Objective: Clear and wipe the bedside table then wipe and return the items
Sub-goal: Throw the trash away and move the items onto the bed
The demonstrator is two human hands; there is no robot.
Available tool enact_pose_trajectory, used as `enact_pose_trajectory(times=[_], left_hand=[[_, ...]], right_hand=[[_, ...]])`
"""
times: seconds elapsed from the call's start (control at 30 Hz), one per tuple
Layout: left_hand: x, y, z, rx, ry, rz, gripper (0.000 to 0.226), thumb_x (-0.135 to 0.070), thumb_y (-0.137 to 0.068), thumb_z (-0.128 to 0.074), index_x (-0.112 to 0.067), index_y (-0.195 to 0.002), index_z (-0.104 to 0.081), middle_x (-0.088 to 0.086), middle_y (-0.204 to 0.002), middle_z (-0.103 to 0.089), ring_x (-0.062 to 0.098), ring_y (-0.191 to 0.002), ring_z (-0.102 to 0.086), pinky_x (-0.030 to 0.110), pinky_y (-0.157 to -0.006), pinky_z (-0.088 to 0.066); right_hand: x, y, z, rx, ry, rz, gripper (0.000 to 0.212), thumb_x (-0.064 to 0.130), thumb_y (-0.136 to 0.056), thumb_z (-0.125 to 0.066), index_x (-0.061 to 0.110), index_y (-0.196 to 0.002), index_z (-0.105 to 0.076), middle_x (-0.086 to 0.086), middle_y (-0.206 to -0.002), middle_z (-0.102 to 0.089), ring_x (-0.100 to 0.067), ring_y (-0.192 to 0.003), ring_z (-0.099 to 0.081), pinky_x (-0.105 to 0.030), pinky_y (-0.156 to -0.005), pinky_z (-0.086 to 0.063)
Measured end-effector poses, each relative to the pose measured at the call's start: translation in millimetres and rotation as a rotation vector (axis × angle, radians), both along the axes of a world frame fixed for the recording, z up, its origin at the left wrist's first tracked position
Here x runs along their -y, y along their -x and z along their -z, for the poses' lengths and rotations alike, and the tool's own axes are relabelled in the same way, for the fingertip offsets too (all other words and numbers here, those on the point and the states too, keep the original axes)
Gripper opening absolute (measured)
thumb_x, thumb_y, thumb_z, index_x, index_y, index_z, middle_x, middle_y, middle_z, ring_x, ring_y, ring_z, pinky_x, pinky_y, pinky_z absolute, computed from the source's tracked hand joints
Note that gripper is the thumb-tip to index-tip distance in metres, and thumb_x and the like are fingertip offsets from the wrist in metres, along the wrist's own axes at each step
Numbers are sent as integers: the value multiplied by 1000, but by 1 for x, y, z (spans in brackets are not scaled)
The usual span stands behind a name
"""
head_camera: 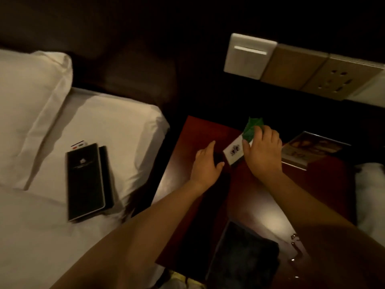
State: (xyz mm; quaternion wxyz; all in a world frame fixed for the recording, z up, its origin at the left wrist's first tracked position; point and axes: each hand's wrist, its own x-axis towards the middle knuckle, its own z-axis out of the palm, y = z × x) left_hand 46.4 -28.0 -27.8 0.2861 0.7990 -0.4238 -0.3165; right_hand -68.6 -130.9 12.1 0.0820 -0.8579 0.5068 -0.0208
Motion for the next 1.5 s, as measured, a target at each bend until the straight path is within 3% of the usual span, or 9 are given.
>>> enact_pose_trajectory(times=[0.13, 0.3, 0.5, 0.7, 0.83, 0.93, 1.07, 1.27, 1.5], left_hand=[[39, 22, 8, -219, -60, -117, 60, -11, -89, -57, -11, -143, -31, 13, -139, -50, 28, -127, -49, 37, -102, -44], [50, 23, 20, -281, -13, -260, 21, -11, -92, -52, -4, -111, -59, 16, -114, -65, 30, -104, -61, 27, -74, -44], [15, -6, 17, -436, 76, -211, 10, -13, -96, -46, -11, -102, -54, 20, -113, -61, 33, -103, -60, 47, -82, -52], [-35, -64, 17, -681, 44, -288, 16, -13, -96, -46, -25, -91, -54, 3, -101, -63, 16, -91, -63, 34, -78, -57], [-62, -95, 19, -577, 158, -623, 8, -12, -95, -49, -11, -102, -53, 15, -103, -62, 19, -82, -62, 27, -68, -55], [-83, -117, 21, -445, 172, -910, 13, -18, -96, -45, -10, -104, -52, 17, -101, -64, 23, -82, -62, 35, -75, -54], [-131, -155, 19, -195, 130, -1081, 25, -31, -98, -39, -10, -100, -52, 1, -80, -58, 11, -68, -54, 28, -65, -45], [-233, -218, 13, -60, 63, -1236, 28, -36, -98, -34, -13, -98, -50, 0, -80, -57, 8, -63, -53, 23, -52, -40], [-356, -275, 4, 19, -22, -1379, 36, -35, -99, -32, -7, -110, -52, 9, -94, -60, 29, -85, -58, 37, -77, -48]], right_hand=[[14, 29, 11, 44, -141, 64, 56, 36, -95, -43, 2, -137, -32, -20, -140, -38, -37, -126, -34, -46, -103, -30], [14, 39, 28, 102, -264, 67, 57, 39, -94, -42, 4, -138, -29, -17, -139, -39, -34, -126, -35, -42, -106, -29], [21, 25, 41, 247, -392, 111, 66, 37, -93, -47, 0, -142, -22, -21, -145, -34, -38, -131, -31, -46, -110, -29], [10, -25, 46, 604, -655, 172, 52, 20, -86, -64, 5, -131, -41, -19, -131, -53, -32, -118, -52, -33, -90, -44], [-19, -75, 49, 726, -793, 145, 29, 9, -85, -64, 0, -110, -50, -20, -109, -60, -24, -93, -57, -26, -72, -45], [-51, -119, 47, 806, -839, 121, 20, 7, -84, -65, 6, -99, -51, -11, -94, -58, -19, -82, -55, -5, -54, -44], [-98, -177, 45, 793, -918, 32, 21, 9, -84, -65, 6, -100, -52, -1, -85, -57, -9, -72, -55, -1, -53, -43], [-187, -262, 41, 747, -1025, -131, 20, 10, -84, -65, 10, -98, -50, 1, -85, -59, -11, -75, -56, -6, -58, -45], [-295, -344, 41, 593, -1041, -378, 16, 12, -88, -60, 3, -99, -52, 7, -77, -53, -2, -68, -49, -1, -52, -38]])
